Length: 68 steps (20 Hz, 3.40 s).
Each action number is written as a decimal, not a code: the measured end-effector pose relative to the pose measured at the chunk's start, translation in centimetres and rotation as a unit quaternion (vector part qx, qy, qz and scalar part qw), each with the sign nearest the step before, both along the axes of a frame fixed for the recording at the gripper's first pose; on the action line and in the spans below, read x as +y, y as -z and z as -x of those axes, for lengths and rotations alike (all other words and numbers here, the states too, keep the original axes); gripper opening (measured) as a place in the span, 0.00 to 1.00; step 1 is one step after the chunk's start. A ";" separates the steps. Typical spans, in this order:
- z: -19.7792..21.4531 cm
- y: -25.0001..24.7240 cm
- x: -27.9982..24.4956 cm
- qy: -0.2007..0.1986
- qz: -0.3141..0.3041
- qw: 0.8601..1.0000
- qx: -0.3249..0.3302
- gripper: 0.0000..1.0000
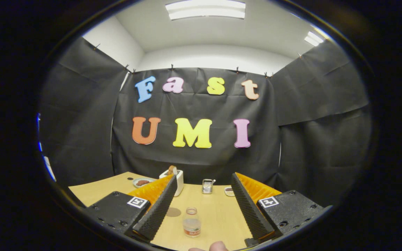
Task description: Take the bottle from table, then pour the juice into the cup, finally place the bottle on the coaster
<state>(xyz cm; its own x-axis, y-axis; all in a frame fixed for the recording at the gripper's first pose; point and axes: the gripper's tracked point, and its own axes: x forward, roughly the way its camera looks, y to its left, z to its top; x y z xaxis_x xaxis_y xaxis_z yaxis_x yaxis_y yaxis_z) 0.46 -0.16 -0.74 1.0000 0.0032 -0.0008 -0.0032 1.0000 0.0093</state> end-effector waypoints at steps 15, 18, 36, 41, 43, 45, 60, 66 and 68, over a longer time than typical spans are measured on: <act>-0.7 2.4 1.0 -0.007 -0.006 1.000 0.008 1.00; -0.9 4.7 1.6 -0.011 -0.003 1.000 0.014 1.00; -4.4 27.1 4.2 -0.001 -0.011 0.992 0.124 1.00; -6.2 29.9 4.4 -0.007 -0.016 0.988 0.155 1.00; -7.0 30.5 4.3 -0.006 -0.021 0.987 0.162 1.00; -7.8 31.0 4.2 -0.004 -0.030 0.986 0.166 1.00; -9.1 30.1 4.9 0.002 -0.018 0.986 0.167 0.81; -10.6 27.4 6.4 -0.002 0.102 0.985 0.142 0.79; -11.2 26.7 7.2 -0.005 0.156 0.979 0.134 0.79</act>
<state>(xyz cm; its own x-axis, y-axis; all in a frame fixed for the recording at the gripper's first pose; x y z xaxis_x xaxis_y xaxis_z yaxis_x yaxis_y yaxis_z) 11.68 7.06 -27.42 0.9639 -0.0289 -0.2647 -0.0523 0.9541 -0.2949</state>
